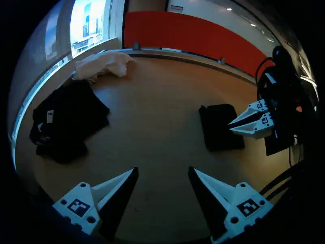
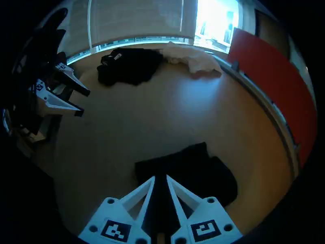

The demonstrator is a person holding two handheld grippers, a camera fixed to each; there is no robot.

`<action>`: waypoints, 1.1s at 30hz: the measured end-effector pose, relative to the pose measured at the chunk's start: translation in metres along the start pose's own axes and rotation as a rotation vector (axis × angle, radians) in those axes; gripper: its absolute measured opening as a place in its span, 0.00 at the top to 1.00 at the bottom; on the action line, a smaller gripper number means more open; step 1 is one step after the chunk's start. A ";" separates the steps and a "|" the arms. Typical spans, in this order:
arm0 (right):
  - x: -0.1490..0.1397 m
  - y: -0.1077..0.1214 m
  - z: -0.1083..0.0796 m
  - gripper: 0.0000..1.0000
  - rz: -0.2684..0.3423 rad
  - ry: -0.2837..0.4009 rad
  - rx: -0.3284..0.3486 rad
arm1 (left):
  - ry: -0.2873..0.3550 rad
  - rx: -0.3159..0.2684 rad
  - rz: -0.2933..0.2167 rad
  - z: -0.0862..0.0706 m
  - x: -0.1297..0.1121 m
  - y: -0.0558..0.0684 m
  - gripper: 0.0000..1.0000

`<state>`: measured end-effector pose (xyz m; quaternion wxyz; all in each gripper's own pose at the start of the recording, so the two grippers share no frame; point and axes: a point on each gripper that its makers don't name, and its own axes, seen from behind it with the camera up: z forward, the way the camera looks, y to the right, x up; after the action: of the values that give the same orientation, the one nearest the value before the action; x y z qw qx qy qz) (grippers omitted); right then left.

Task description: Fold towel

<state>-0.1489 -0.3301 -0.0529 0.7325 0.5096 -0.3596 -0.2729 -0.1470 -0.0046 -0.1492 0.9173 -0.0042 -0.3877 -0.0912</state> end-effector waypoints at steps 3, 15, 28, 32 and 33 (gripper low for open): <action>-0.005 -0.005 0.009 0.95 0.020 -0.012 0.014 | -0.001 -0.001 -0.003 0.000 -0.002 0.000 0.10; -0.004 -0.005 0.004 0.44 0.039 0.003 0.009 | 0.001 -0.004 0.004 0.000 -0.001 0.000 0.10; -0.022 -0.002 -0.010 0.32 0.057 -0.004 -0.027 | 0.003 -0.002 0.011 0.001 0.001 0.002 0.10; -0.036 -0.003 -0.017 0.32 0.072 -0.016 -0.039 | 0.003 0.000 0.011 0.001 0.002 0.002 0.10; -0.039 -0.003 -0.019 0.32 0.077 -0.019 -0.042 | 0.003 0.001 0.011 0.001 0.002 0.002 0.10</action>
<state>-0.1572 -0.2905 -0.0693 0.7495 0.4773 -0.3799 -0.2570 -0.1464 -0.0031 -0.1466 0.9184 -0.0059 -0.3862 -0.0860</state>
